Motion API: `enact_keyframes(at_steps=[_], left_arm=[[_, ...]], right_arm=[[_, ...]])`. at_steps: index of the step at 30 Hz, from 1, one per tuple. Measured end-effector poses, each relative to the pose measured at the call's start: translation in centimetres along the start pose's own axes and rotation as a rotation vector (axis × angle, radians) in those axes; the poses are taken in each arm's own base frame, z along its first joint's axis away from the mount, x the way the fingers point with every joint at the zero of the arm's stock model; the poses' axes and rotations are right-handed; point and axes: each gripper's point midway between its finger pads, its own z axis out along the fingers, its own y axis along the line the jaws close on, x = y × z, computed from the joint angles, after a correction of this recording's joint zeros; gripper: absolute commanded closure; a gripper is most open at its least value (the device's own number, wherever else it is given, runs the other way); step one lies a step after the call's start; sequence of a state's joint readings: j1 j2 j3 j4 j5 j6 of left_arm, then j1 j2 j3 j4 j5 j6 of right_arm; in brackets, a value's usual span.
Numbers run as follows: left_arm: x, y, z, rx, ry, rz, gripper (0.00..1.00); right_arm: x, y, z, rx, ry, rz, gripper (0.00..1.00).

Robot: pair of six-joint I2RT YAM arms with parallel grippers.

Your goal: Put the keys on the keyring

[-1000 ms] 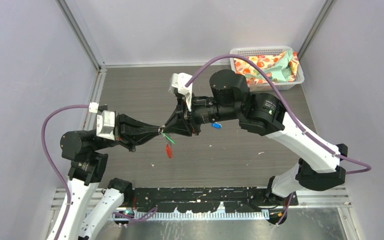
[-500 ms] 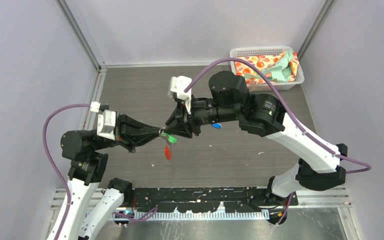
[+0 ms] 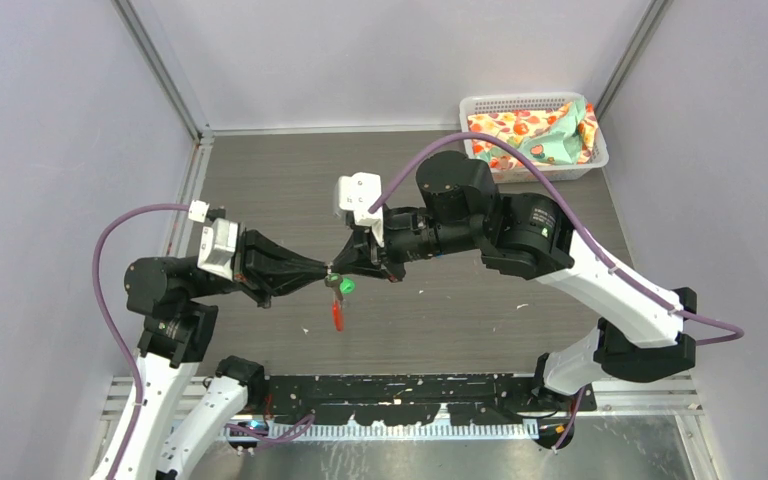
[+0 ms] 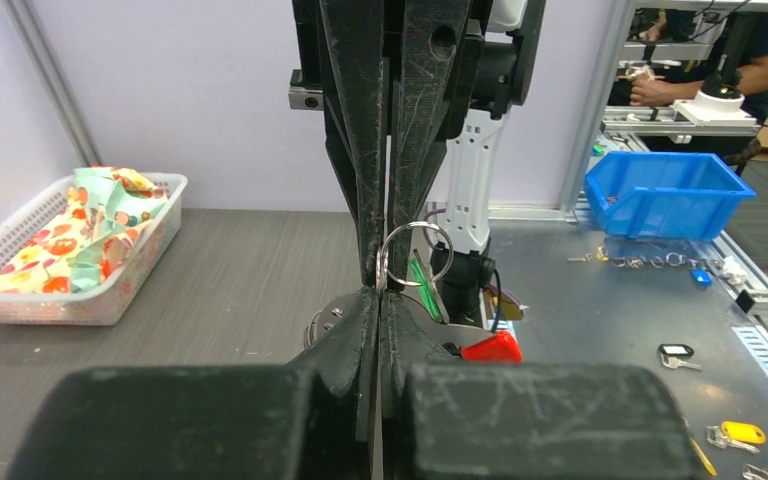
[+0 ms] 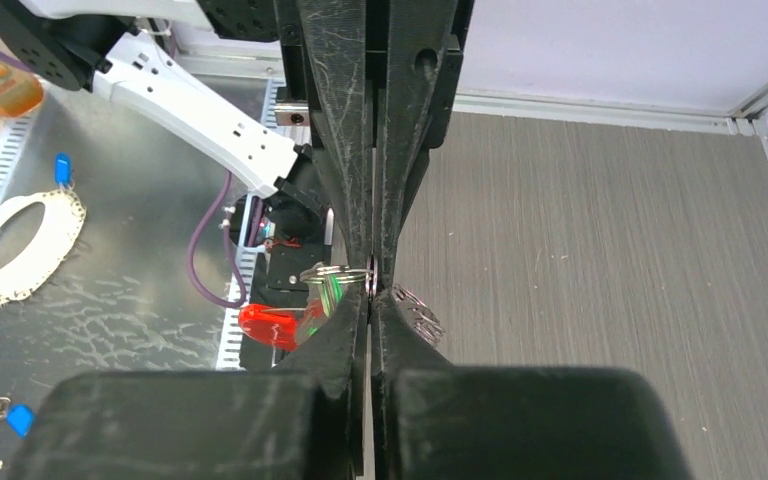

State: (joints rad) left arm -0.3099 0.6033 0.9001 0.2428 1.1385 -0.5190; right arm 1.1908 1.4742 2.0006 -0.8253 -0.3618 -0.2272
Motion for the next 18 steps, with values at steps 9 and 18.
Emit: enact_keyframes(at_steps=[9,18], left_arm=[[0.2,-0.5,0.0,0.027,0.009,-0.009,1.0],[0.2,-0.6,0.0,0.032,0.011,-0.008,1.0]], right_arm=[[0.2,0.9,-0.1,-0.041,0.001,-0.036,0.93],[0.0,1.2,-0.3,-0.051,-0.004,-0.047,0.99]])
